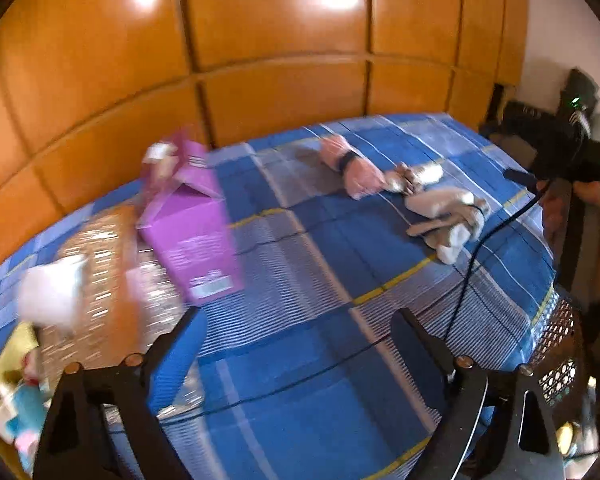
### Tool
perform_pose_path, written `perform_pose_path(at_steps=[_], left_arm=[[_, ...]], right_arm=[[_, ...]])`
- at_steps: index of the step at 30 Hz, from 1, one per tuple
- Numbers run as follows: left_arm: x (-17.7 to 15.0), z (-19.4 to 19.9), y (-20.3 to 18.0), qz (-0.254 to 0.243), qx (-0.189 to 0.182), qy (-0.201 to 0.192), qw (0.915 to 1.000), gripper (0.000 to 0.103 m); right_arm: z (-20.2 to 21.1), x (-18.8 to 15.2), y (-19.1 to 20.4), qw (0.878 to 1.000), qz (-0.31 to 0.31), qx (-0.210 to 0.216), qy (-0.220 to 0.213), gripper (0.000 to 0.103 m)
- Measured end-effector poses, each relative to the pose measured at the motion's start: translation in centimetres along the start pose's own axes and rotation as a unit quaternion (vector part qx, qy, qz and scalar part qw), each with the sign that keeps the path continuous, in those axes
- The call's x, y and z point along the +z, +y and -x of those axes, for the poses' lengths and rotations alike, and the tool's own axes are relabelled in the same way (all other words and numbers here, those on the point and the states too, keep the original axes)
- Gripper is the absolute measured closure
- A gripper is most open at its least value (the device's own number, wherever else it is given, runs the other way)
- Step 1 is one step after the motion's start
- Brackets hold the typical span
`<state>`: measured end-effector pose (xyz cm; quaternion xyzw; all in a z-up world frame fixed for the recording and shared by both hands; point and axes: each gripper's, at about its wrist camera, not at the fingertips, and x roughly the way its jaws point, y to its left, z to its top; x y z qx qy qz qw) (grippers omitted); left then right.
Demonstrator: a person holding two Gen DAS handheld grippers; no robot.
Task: Organize soft objects
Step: 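Move both tools back toward the grey sock and white pad on the bed, then grasp the grey sock with the blue band with the left tool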
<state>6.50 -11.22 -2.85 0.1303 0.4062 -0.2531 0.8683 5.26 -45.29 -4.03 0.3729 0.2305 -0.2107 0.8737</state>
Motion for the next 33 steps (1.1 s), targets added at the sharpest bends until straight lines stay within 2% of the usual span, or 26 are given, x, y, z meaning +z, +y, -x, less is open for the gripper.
perform_pose_path(at_steps=[5,9,10,14,19,21,25,31,33], left_arm=[[2.9,-4.1,-2.6,-0.039,-0.023,0.03,0.9985,0.03],[5.0,-5.8,-5.0,-0.074,-0.063,0.014,0.9952,0.03],[5.5,-6.3,-6.0,-0.09,-0.083,0.011,0.9925,0.03],[6.6,-7.9,-9.5,-0.142,-0.119,0.003,0.9827,0.032],[7.5,-10.5,-13.4,-0.199,-0.158,0.026,0.967,0.045],[7.7,-11.0,-14.5,-0.213,-0.164,0.03,0.9626,0.05],[8.0,-12.2,-16.6,-0.233,-0.172,0.035,0.9565,0.052],[7.8,-15.6,-19.2,-0.252,-0.154,0.059,0.9536,0.052],[7.6,-15.9,-18.7,-0.232,-0.153,0.063,0.9586,0.068]], right_arm=[[0.3,0.1,-0.3,1.0,-0.011,0.02,-0.005,0.024],[0.6,0.2,-0.7,0.999,-0.02,0.03,-0.01,0.024],[0.7,0.2,-0.8,0.999,-0.024,0.03,-0.013,0.024],[0.6,0.2,-1.3,0.999,-0.039,0.033,-0.012,0.024],[0.5,0.2,-1.4,0.998,-0.042,0.036,-0.01,0.024],[0.5,0.2,-1.6,0.998,-0.046,0.037,-0.01,0.024],[0.4,0.2,-2.2,0.997,-0.065,0.043,-0.006,0.024],[0.2,0.2,-2.3,0.997,-0.067,0.037,-0.004,0.024],[0.1,0.2,-2.2,0.997,-0.066,0.036,-0.004,0.024]])
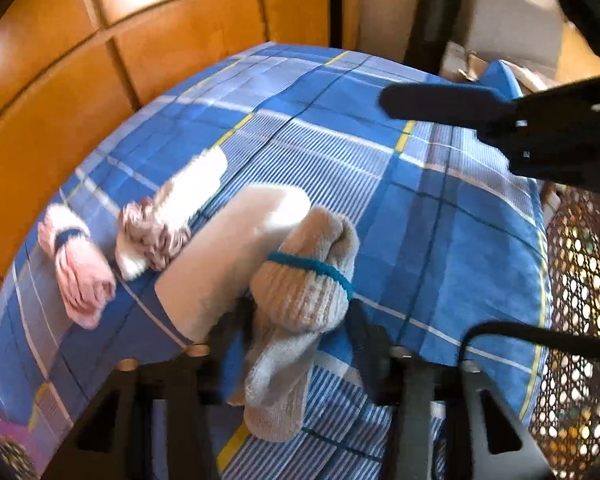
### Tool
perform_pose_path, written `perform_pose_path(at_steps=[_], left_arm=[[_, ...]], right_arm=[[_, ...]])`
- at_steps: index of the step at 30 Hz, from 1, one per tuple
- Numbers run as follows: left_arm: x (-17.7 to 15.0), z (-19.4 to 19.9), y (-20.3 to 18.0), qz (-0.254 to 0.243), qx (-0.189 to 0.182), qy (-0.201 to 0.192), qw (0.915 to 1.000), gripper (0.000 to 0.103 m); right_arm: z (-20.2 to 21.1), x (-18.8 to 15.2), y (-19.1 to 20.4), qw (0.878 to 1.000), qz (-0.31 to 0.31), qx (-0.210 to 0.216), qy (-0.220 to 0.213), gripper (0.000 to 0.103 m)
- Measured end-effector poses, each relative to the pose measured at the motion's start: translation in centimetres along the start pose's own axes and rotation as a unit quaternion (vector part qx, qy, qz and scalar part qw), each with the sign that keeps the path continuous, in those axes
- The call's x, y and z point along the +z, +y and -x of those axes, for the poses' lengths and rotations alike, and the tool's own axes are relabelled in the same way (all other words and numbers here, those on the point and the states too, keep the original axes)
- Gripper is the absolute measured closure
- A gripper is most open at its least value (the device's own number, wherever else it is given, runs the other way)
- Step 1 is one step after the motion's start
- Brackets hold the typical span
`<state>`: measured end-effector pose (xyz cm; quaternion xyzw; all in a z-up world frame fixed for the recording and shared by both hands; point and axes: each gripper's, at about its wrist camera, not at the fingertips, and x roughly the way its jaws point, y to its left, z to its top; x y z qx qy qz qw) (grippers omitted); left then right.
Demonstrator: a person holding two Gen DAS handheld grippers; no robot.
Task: Organize soft objects
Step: 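Grasp the grey sock with the blue band with the left tool, then lift the grey sock with the left tool while the right tool moves over the white pad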
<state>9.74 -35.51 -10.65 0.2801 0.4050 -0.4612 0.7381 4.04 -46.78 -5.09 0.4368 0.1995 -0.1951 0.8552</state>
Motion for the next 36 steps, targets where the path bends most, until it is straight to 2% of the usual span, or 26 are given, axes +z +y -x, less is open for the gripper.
perform_pose_path(at_steps=[2,7,10,14,16,19,23,26,30,32,34,36], left_arm=[[-0.9,0.8,0.6,0.028,-0.002,-0.011,0.9995,0.073],[-5.2,3.7,3.3,0.111,0.002,-0.017,0.9937,0.074],[-9.0,6.1,5.3,0.163,0.036,-0.016,0.9859,0.074],[-13.6,8.3,7.3,0.204,0.065,-0.015,0.9766,0.074],[-15.1,9.1,7.9,0.218,0.075,-0.019,0.9729,0.074],[-15.8,9.2,8.3,0.23,0.078,-0.021,0.9697,0.074],[-15.1,8.1,8.1,0.21,0.096,-0.012,0.9729,0.072],[-14.9,7.7,8.2,0.21,0.098,-0.008,0.9728,0.068],[-15.3,7.7,9.3,0.24,0.077,-0.012,0.9676,0.067],[-15.2,7.7,9.3,0.239,0.076,-0.012,0.9679,0.067],[-15.2,7.6,9.2,0.238,0.079,-0.017,0.968,0.067],[-15.3,7.6,9.3,0.238,0.078,-0.022,0.9678,0.066]], right_arm=[[-0.1,-0.1,0.1,1.0,0.001,0.003,0.003,0.024],[-0.9,-0.3,0.2,1.0,0.003,0.004,0.025,0.024],[-1.7,-0.7,0.8,0.999,0.019,0.0,0.046,0.024],[-2.8,-1.5,1.7,0.996,0.05,-0.013,0.076,0.024],[-3.7,-2.1,2.4,0.992,0.076,-0.029,0.101,0.024],[-5.4,-3.2,3.8,0.979,0.132,-0.053,0.149,0.024],[-8.1,-5.1,5.8,0.945,0.225,-0.089,0.219,0.024],[-10.3,-6.6,7.5,0.9,0.309,-0.108,0.289,0.023],[-11.9,-8.2,8.8,0.85,0.394,-0.148,0.317,0.02],[-12.8,-9.3,9.0,0.819,0.43,-0.157,0.345,0.019],[-13.4,-10.2,8.8,0.798,0.451,-0.171,0.362,0.019],[-14.2,-10.7,8.1,0.782,0.463,-0.203,0.365,0.019]])
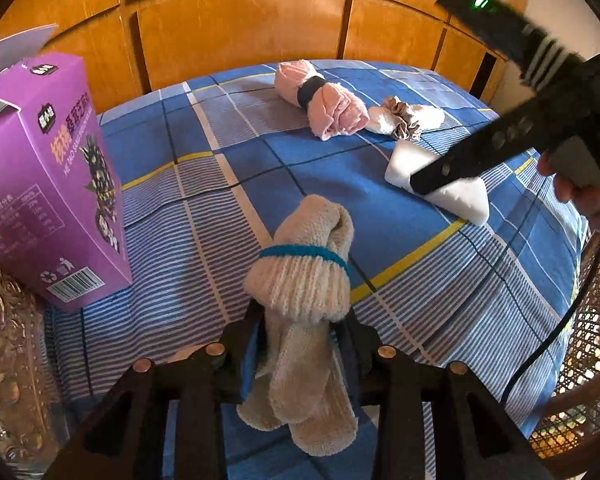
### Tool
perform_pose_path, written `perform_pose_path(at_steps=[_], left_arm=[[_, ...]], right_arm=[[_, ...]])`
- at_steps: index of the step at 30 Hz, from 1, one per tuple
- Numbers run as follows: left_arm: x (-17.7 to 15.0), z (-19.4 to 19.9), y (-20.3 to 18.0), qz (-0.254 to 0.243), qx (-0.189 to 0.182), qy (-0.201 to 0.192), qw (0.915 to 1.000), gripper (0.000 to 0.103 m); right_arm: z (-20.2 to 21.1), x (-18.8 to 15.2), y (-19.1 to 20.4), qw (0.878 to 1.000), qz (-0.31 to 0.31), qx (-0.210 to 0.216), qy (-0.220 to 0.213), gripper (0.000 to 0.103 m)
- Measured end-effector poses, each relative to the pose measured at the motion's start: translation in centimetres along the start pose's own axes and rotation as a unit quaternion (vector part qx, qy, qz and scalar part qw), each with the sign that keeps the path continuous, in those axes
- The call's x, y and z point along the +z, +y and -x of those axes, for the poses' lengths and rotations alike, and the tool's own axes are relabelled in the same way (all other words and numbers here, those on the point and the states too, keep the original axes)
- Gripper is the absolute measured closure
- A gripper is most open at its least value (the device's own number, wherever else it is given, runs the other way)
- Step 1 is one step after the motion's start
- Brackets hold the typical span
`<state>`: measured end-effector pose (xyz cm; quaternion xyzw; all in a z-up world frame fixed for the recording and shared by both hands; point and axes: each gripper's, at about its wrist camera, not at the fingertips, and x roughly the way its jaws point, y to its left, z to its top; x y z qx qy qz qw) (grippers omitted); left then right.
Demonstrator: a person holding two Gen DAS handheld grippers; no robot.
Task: Organize soft objects
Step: 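Lift the grey sock with the left tool while the right tool moves over the white pad, then carry the grey sock over the gold tray with the left tool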
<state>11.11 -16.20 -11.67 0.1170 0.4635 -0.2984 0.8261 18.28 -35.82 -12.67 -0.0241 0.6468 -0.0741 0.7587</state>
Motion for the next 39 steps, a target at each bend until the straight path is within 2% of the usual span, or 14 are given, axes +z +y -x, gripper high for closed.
perform_pose_path(at_steps=[2,5,7,10,13,16,21,25,31,34,39], left_arm=[[-0.1,0.1,0.3,0.006,-0.007,-0.002,1.0,0.066],[-0.2,0.1,0.9,0.022,-0.02,-0.006,0.9995,0.064],[-0.2,0.2,1.1,0.034,-0.026,-0.007,0.9991,0.064],[-0.2,0.2,0.7,0.025,-0.016,-0.007,0.9995,0.065],[-0.2,0.3,0.1,0.01,0.001,-0.006,0.9999,0.069],[-0.2,0.3,0.1,0.008,0.013,-0.005,0.9999,0.073],[1.5,0.7,0.3,0.033,0.002,0.009,0.9994,0.076],[4.3,2.6,-0.2,0.024,0.003,-0.019,0.9995,0.076],[11.9,4.9,0.7,0.043,0.001,-0.044,0.9981,0.076],[15.9,5.8,3.1,0.069,0.021,-0.056,0.9958,0.075],[18.7,8.6,9.2,0.117,0.077,-0.096,0.9855,0.075]], right_arm=[[-0.7,-0.2,-0.2,1.0,-0.004,-0.011,0.009,0.019],[-0.9,-0.7,-0.4,1.0,-0.024,0.003,0.001,0.038],[-0.2,-1.2,0.0,0.999,-0.035,0.021,-0.014,0.041],[-0.3,-1.8,1.8,0.998,-0.04,0.048,-0.029,0.038],[-0.6,-2.4,3.4,0.998,-0.041,0.007,-0.047,0.036],[-0.6,-2.6,3.1,0.997,-0.057,0.025,-0.048,0.035],[-0.5,-2.0,2.5,0.997,-0.06,0.027,-0.048,0.034],[-0.7,-1.8,2.4,0.996,-0.062,0.029,-0.048,0.034],[-0.5,-2.0,2.5,0.997,-0.059,0.026,-0.049,0.034],[-0.6,-1.9,2.6,0.997,-0.06,0.026,-0.05,0.034],[-0.6,-1.9,2.6,0.997,-0.06,0.025,-0.052,0.034]])
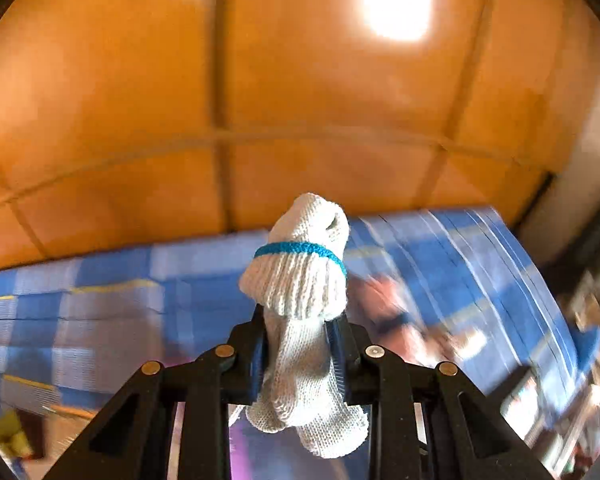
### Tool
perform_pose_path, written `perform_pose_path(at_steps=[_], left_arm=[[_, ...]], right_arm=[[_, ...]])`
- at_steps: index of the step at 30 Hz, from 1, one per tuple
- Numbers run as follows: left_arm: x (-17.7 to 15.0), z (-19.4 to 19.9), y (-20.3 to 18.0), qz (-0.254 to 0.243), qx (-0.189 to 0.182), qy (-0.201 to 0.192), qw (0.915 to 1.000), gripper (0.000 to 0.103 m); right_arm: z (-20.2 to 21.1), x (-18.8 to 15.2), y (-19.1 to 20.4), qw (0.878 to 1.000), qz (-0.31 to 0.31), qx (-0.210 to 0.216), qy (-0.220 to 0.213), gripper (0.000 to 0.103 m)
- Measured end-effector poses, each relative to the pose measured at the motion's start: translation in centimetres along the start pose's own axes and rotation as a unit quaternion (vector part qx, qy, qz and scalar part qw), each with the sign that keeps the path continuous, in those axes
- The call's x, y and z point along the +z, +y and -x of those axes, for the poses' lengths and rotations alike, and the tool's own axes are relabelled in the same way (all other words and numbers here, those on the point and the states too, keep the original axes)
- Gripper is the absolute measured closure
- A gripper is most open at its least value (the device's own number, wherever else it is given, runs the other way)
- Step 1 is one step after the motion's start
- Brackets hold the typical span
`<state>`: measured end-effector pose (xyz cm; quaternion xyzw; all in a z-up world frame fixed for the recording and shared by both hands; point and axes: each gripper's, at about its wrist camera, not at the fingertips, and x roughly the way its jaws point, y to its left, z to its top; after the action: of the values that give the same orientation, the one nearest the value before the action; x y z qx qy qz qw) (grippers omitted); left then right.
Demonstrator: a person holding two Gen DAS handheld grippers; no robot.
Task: Organize soft objects
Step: 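Carry the grey sock over the gold tray with the left tool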
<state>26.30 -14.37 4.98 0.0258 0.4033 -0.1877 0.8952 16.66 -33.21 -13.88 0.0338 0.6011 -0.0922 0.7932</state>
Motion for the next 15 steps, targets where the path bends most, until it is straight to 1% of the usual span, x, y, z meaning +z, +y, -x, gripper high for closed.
perform_pose_path(at_steps=[1,3,4,6,8,12,15], left_arm=[[0.7,0.6,2.0,0.013,0.016,-0.009,0.9997,0.075],[1.2,1.4,4.9,0.031,0.039,-0.021,0.9985,0.075],[1.2,2.1,6.9,0.045,0.055,-0.028,0.9971,0.075],[0.9,2.9,9.4,0.06,0.07,-0.033,0.9952,0.075],[-0.4,4.2,12.0,0.073,0.087,-0.041,0.9927,0.075],[-3.7,7.4,16.1,0.098,0.104,-0.055,0.9882,0.075],[-6.6,9.7,17.5,0.111,0.115,-0.064,0.9851,0.075]], right_arm=[[-0.1,0.0,0.0,1.0,0.001,-0.001,0.0,0.034],[-0.1,0.0,0.0,1.0,0.004,-0.003,-0.001,0.034],[-0.1,0.0,0.0,1.0,0.005,-0.004,0.0,0.034],[-0.1,0.1,0.0,1.0,0.006,-0.005,0.0,0.033],[-0.1,0.1,0.1,1.0,0.006,-0.006,0.0,0.033],[-0.1,0.0,0.1,1.0,0.008,-0.009,-0.002,0.033],[-0.1,-0.1,0.3,1.0,0.009,-0.011,-0.003,0.033]])
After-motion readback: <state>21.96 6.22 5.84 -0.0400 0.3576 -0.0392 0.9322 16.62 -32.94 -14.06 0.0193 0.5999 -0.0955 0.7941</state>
